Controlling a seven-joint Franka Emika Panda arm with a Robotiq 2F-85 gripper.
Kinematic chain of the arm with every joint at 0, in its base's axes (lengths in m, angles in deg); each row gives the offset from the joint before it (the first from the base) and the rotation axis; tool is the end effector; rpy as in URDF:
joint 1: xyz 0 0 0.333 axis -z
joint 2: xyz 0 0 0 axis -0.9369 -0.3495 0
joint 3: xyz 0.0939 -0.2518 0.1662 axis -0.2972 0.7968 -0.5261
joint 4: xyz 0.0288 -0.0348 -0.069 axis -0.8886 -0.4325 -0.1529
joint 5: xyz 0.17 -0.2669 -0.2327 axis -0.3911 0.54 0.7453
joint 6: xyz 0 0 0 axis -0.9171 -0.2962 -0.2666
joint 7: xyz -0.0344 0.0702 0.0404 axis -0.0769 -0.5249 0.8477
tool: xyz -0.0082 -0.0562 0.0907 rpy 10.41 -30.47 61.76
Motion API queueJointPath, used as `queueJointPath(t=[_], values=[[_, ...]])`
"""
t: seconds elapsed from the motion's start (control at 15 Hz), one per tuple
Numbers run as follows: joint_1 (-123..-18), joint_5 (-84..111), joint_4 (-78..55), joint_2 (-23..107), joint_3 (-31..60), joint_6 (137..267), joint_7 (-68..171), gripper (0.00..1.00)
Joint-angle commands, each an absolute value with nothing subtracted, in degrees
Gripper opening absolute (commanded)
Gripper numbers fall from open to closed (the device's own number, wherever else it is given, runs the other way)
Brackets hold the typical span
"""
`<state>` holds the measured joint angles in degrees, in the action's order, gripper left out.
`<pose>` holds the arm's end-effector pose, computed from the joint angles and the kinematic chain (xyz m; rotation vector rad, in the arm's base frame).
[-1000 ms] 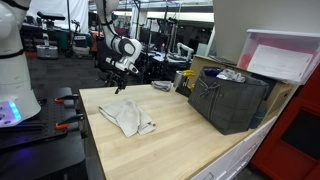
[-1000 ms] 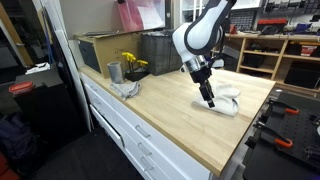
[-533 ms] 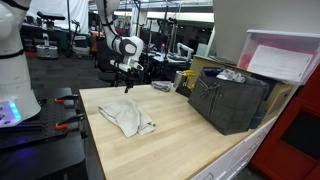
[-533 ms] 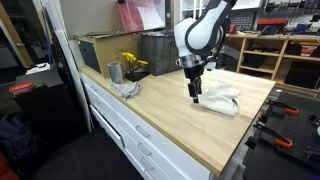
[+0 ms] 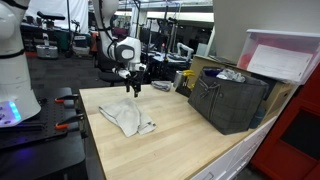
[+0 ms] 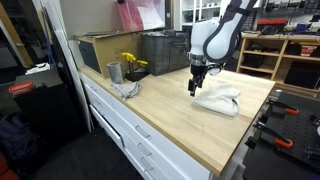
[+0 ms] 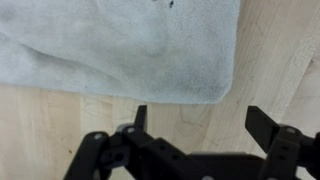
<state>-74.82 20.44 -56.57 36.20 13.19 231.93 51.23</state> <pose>0.4998 0.0298 0.1629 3.0624 0.2233 0.1228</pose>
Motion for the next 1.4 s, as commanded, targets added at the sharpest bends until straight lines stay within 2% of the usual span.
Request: queueJointPath(t=[0.0, 0.13, 0.6, 1.07, 1.33], values=[[-77.45, 18.46, -63.12, 42.24, 12.65, 235.87, 55.55, 1.00], [-79.35, 18.65, -64.57, 42.92, 12.89, 236.72, 57.29, 1.00], [-86.77, 29.02, -67.74, 42.41, 24.23, 236.02, 66.88, 1.00], [-81.09, 18.17, -69.53, 39.41, 17.51, 235.57, 63.45, 1.00], [-84.26, 20.55, -68.43, 36.41, 21.22, 236.79, 64.88, 1.00]])
